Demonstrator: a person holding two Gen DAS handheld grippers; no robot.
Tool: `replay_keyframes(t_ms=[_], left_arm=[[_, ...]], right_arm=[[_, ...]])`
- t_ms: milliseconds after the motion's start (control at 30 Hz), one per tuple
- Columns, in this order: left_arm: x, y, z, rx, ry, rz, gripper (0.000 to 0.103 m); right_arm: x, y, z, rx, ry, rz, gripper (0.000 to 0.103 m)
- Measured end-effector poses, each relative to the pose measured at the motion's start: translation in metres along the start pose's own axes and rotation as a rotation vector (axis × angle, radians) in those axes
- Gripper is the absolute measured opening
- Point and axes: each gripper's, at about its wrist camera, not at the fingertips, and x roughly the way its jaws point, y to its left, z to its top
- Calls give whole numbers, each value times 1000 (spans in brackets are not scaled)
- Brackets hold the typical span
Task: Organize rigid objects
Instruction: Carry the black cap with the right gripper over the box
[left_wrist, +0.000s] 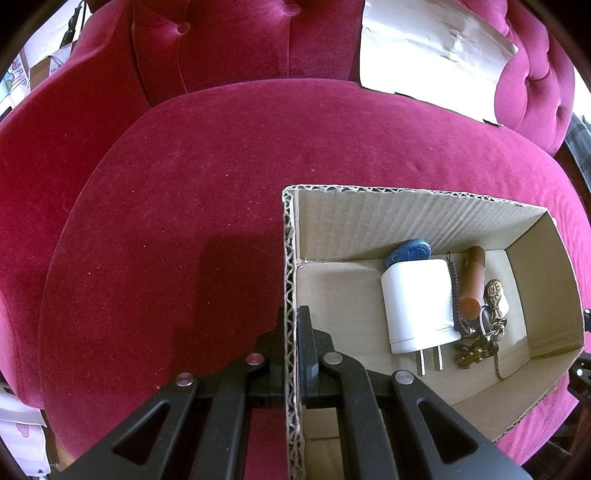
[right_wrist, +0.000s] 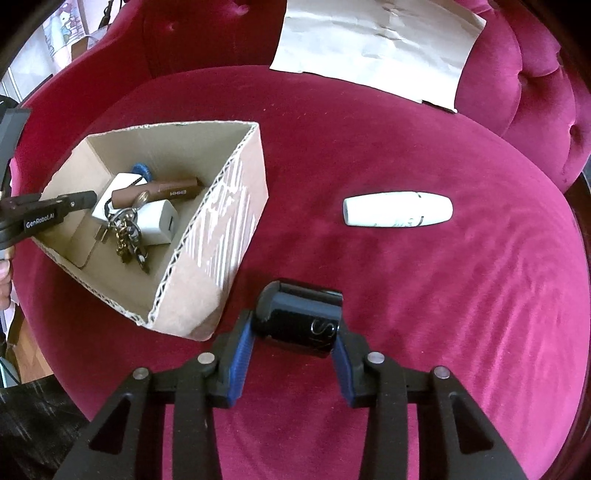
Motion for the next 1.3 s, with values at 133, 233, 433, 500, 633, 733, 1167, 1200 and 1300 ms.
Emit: replay_keyframes(t_ms=[133,233,433,500,633,733,1167,1200,1300], left_arm=[[0,0,0,1,0,0,3],[0,0,0,0,0,-1,3],[0,0,0,0,0,-1,3],[0,0,0,0,0,-1,3],[0,0,0,-1,0,-1,3],[0,0,0,-1,0,-1,3],[0,0,0,-4,0,-2,3],[0,1,0,-5,0,-2,3],[0,1,0,-3,-2,-1,3]], right_arm=[[-5,-1,1,13,-1,-11,42],[-9,-3,2,18,-3,-17,42],[-21,-2,6,26,-17,-29,42],[-26,-3,8,29,-19,-28,42],[-34,0,10,39,-24,-35,42],[-41,1,15,44,-41,-37,42],[-74,22,41,48,-122,-16,42],[-75,24,43,46,-127,-14,42],[-78,30,49,42,-144,-1,42]])
